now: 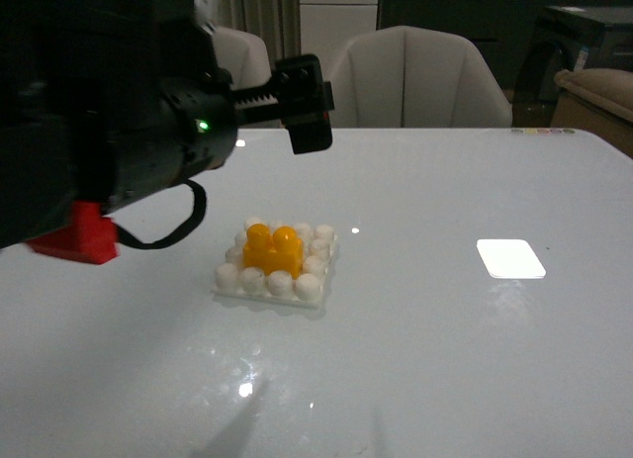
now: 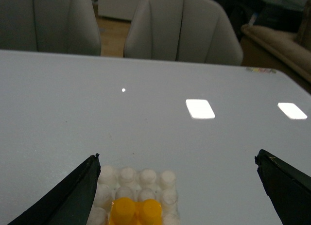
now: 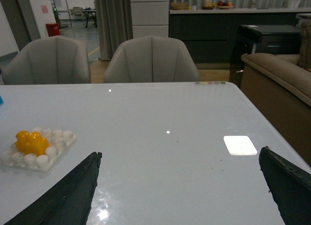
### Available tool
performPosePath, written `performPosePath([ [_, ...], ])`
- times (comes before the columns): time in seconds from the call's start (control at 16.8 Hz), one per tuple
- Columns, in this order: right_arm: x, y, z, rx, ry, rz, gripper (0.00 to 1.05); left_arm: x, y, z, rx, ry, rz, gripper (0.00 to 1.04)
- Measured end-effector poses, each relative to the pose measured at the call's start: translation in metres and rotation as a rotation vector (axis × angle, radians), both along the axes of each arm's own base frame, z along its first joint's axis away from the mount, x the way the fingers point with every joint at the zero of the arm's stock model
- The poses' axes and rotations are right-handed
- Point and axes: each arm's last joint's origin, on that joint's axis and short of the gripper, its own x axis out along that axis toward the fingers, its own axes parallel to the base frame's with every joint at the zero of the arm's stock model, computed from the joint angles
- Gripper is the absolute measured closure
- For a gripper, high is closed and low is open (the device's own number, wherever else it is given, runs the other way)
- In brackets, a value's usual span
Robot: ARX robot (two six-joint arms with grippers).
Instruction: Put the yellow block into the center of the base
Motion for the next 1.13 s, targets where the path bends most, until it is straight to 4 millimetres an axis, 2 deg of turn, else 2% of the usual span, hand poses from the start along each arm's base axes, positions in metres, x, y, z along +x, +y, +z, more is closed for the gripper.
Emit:
performPosePath([
  [0.18,0.000,0.000,0.000,0.000,0.000,0.000,0.06,-0.058,0.035,0.023,-0.005,-0.116,0.022,0.07],
  [0.36,0.000,0.000,0.000,0.000,0.000,0.000,0.06,-0.100,0.077,0.017,0.002,-0.106,0.079,0.07],
  [0.42,0.000,0.000,0.000,0.000,0.000,0.000,0.06,-0.115,0.085,0.017,0.018,-0.141,0.120,0.11],
  [0.48,0.000,0.000,0.000,0.000,0.000,0.000,0.06,-0.133,0.099,0.016,0.085,-0.172,0.186,0.23],
  [0.59,0.000,0.000,0.000,0.000,0.000,0.000,0.06,-0.168,0.126,0.001,0.169,-0.147,0.239,0.47],
  [0.71,0.000,0.000,0.000,0.000,0.000,0.000,0.06,-0.179,0.131,0.005,0.178,-0.190,0.222,0.70],
  [0.83,0.000,0.000,0.000,0.000,0.000,0.000,0.06,-0.190,0.136,0.000,0.182,-0.183,0.220,0.96],
  [0.89,0.000,0.000,0.000,0.000,0.000,0.000,0.06,-0.192,0.137,-0.001,0.183,-0.179,0.221,1.01],
  [1.13,0.000,0.000,0.000,0.000,0.000,0.000,0.06,-0.198,0.145,-0.007,0.182,-0.200,0.212,1.03],
])
